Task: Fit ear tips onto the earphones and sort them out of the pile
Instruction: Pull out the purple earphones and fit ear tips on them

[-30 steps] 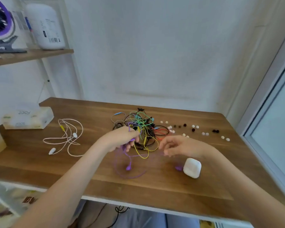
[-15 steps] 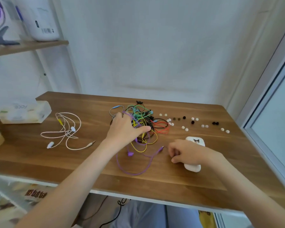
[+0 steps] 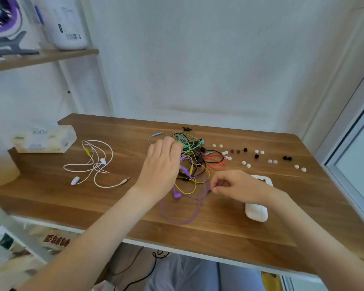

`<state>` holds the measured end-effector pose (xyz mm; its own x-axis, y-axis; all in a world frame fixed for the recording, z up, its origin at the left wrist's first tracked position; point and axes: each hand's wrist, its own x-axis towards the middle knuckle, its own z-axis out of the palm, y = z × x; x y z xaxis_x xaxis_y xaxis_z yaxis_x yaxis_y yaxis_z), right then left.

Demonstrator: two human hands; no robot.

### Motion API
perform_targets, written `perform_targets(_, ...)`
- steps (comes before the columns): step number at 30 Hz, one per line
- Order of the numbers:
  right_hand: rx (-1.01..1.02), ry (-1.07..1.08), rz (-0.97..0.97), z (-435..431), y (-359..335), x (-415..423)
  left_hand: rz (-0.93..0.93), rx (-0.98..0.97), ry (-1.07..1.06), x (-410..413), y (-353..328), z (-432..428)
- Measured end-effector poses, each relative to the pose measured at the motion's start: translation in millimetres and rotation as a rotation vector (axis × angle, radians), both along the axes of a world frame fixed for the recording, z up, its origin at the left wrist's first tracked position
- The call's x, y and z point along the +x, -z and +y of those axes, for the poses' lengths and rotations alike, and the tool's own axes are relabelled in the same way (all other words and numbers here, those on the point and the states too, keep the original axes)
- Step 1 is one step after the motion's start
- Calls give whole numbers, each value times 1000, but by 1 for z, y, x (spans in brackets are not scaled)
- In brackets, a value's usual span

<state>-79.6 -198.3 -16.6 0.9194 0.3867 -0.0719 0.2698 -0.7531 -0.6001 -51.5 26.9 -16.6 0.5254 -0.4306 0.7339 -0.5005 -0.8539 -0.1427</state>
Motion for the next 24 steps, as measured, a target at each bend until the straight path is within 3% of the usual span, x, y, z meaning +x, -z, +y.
perform_targets(2, 16, -5, 2, 5, 1, 2, -89, 59, 111, 0, 5, 3)
perform_targets(4, 29, -19, -1, 10, 0, 3, -42, 285, 293, -1, 7, 6)
perform_targets(6, 49, -26, -2, 13, -2, 4, 246, 510, 351, -4, 10, 9)
perform_targets(7, 60, -25, -1, 14, -2, 4, 470, 521, 303, -5, 12, 10)
perform_targets(9, 87, -10, 19, 15, -3, 5, 842, 398, 199, -3, 11, 15)
perform_targets(12, 122, 6, 52, 13, -1, 8, 1070, 262, 209, 8, 9, 21)
perform_targets(17, 188, 40, 109, 6, 7, 13, 1175, 216, 177, 13, 9, 22)
perform_targets(22, 170, 41, 123, -1, 13, 16, 1114, 140, 206, 8, -2, 27)
perform_targets(24, 150, 39, 122, -2, 15, 17, 1099, 198, 154, 6, -3, 31)
